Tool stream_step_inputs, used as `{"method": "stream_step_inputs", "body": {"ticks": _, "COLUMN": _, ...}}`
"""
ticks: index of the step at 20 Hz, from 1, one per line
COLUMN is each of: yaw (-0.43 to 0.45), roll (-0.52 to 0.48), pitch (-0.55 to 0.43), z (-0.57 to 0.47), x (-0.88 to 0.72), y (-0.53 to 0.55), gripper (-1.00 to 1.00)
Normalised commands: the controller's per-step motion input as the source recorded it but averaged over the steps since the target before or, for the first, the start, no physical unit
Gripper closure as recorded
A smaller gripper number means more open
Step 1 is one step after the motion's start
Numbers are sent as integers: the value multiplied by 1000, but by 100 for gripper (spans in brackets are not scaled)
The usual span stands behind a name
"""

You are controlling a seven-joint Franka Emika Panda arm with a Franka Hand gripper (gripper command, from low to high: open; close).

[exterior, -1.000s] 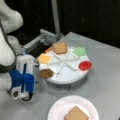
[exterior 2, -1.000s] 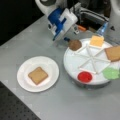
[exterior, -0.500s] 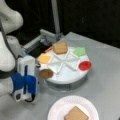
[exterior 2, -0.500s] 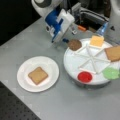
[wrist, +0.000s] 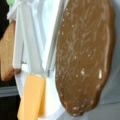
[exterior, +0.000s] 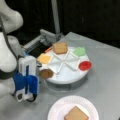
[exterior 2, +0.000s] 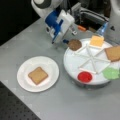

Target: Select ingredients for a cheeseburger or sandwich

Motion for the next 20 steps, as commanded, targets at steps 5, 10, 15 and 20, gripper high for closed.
{"method": "stream_step_inputs", "body": {"ticks": 5, "yaw": 116, "roll": 310, "pitch": -12, "z": -83, "x": 268, "y": -193, "gripper": -100}}
{"method": "stream_step_inputs", "body": {"ticks": 10, "yaw": 96, "roll": 281, "pitch": -13, "z": -95, "x": 253, "y": -187, "gripper": -100}}
{"method": "stream_step_inputs", "body": {"ticks": 15, "yaw": 81, "roll": 272, "pitch": -6, "z": -96, "x": 248, "y": -161, "gripper": -100}}
{"method": "stream_step_inputs", "body": {"ticks": 20, "yaw": 52, "roll": 261, "pitch": 4, "z": -117, "x": 283, "y": -117, "gripper": -100}}
